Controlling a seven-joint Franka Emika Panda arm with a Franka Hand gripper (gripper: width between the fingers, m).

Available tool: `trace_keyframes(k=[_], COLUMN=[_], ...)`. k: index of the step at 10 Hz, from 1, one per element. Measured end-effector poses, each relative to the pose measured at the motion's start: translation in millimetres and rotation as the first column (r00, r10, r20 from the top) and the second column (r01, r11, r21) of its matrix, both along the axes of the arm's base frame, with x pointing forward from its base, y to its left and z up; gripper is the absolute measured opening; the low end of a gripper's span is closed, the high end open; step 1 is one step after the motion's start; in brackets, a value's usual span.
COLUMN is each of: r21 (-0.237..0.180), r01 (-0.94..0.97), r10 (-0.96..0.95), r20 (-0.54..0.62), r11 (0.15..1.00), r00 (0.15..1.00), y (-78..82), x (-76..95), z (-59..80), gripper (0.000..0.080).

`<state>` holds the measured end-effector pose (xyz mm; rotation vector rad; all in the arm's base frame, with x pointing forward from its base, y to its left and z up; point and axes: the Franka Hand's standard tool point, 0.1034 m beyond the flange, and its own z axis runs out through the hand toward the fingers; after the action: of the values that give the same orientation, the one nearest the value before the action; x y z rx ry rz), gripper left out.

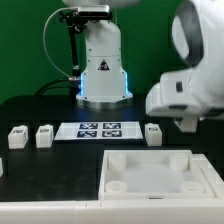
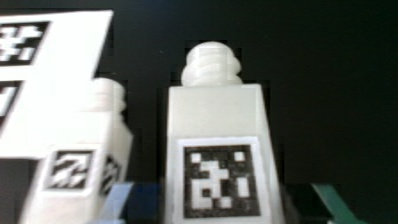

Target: Assemble one leg

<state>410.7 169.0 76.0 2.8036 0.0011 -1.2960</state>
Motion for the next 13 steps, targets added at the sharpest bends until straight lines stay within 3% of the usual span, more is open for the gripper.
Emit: trace_keyframes(k=[2,3,4,5,6,7,9,10,11,13], r21=[0.013,0.014,0.029,0.040,0.063,0.081,0.102,0.108,0.107,0.124], r01=[-0.011,-0.010,-0.007,-0.007,-0.047,-0.069,-0.139,-0.168,-0.164,-0.186], r10=[0.011,0.009,0.003,-0.002,0.026,0.035,0.052,0.047,0.035,-0.026], r20=[0.044,0.071,0.145,0.218,0.298,0.367,0.590,0.692,0.729,0.889], r11=[1.000,1.000,1.000,0.999,0.997,0.994,0.985,0.980,0.981,0.975], r00=[0.999,0.997,0.989,0.976,0.954,0.929,0.805,0.720,0.684,0.457], y=[-8.1,-8.8,-3.1,-1.9,-4.2,-2.8,2.3,1.8,1.1,2.7], x=[18.2,11.9,20.5,27.7,45.1,70.2,118.9,128.7,120.7,129.9], z=[43.7,44.8,32.1,35.4,45.2,63.6,89.9,97.8,93.5,91.3], gripper=[0.0290,0.0290,0.0290,0.0290,0.0290,0.0290,0.0290,0.0290,0.0290,0.0290])
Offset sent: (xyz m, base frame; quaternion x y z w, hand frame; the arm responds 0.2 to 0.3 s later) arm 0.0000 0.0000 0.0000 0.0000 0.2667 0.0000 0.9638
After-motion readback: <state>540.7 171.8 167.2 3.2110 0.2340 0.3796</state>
